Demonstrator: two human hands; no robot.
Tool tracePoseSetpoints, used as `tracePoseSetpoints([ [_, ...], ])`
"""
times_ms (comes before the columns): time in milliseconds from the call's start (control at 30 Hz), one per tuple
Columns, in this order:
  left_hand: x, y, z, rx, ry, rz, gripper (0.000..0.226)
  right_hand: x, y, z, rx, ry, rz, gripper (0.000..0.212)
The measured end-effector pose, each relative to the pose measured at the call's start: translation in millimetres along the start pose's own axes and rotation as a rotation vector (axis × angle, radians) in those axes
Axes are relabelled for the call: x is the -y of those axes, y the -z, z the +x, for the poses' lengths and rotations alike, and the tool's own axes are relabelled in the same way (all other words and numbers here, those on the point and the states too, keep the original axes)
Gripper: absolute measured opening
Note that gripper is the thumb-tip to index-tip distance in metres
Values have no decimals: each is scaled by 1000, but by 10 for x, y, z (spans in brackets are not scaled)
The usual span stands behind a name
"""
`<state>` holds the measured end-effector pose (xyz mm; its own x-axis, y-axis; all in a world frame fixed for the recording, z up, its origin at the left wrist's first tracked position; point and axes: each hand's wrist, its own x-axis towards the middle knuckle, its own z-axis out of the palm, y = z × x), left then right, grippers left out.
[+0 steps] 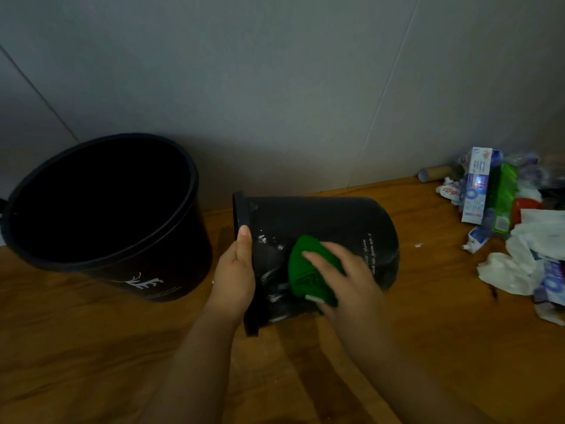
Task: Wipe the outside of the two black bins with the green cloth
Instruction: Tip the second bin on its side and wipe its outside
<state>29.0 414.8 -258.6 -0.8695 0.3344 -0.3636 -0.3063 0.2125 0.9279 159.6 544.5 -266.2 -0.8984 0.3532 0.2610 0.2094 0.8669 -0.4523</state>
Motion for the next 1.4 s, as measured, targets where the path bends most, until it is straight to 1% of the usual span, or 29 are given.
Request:
tracePoseSetpoints([
  [33, -2, 4, 3, -2, 1, 1, 56, -6, -2, 17, 14, 55, -26, 81],
  [67, 3, 8, 10, 4, 2, 7, 56, -56, 14, 48, 3, 46, -31, 78],
  [100, 2, 8, 9, 12, -1, 15, 56, -115, 44, 77, -20, -31, -20, 74],
  [167, -14, 6, -7, 18, -13, 14, 56, -246, 98, 119, -82, -243, 29, 70],
  [200, -20, 5, -13, 21, -19, 2, 55, -279, 113, 129, -112, -297, 28, 70],
  [233, -18, 3, -16, 27, -20, -9, 55, -266, 115, 125, -126, -305, 8, 70],
  [300, -15, -9, -14, 34, -22, -26, 53, -118, 79, 116, -101, -247, -2, 73],
  [333, -19, -10, -15, 31, -23, -38, 52, -11, 56, 107, -70, -173, -4, 75],
  [400, -16, -3, -3, 32, -10, -53, 52, 163, 5, 98, -6, 43, -55, 77],
  [433, -21, 2, -1, 34, -7, -58, 53, 189, -5, 118, 23, 117, -75, 77],
  [467, -27, 12, 0, 36, -6, -60, 54, 170, 1, 162, 34, 138, -85, 76],
  [500, -32, 23, -1, 43, -5, -64, 54, 127, 19, 207, 25, 103, -87, 75],
  [600, -24, 46, 8, 71, 16, -58, 54, 20, 94, 298, -30, -125, -49, 70],
  [633, -19, 46, 3, 75, 21, -77, 53, 28, 101, 305, -44, -143, -50, 70],
  [700, -20, 40, -8, 74, 30, -104, 51, 128, 78, 287, -24, -90, -65, 73],
  [800, -28, 50, -4, 105, 43, -120, 53, 313, 14, 228, 64, 153, -103, 81],
  [833, -32, 58, 0, 119, 42, -137, 54, 329, 5, 232, 91, 198, -113, 82],
  [900, -14, 78, 10, 129, 72, -162, 55, 286, 27, 305, 90, 180, -127, 81],
  [1000, 44, 98, -33, 123, 115, -223, 56, 221, 92, 442, 31, 23, -88, 71],
  [1033, 67, 105, -58, 117, 121, -246, 54, 235, 111, 476, 26, -3, -78, 69],
  [1100, 107, 100, -105, 115, 110, -245, 54, 311, 119, 500, 54, 29, -79, 68],
  [1167, 103, 72, -167, 99, 78, -259, 60, 401, 96, 479, 120, 133, -66, 70],
  [1233, 97, 39, -202, 80, 51, -287, 63, 440, 89, 483, 170, 197, -42, 69],
  [1300, 79, 8, -220, 47, 27, -296, 68, 408, 104, 562, 152, 189, -66, 66],
  [1367, 116, 0, -201, 28, 28, -317, 82, 359, 124, 658, 106, 127, -73, 62],
  [1400, 138, 4, -189, 21, 34, -329, 83, 350, 131, 694, 93, 91, -61, 60],
])
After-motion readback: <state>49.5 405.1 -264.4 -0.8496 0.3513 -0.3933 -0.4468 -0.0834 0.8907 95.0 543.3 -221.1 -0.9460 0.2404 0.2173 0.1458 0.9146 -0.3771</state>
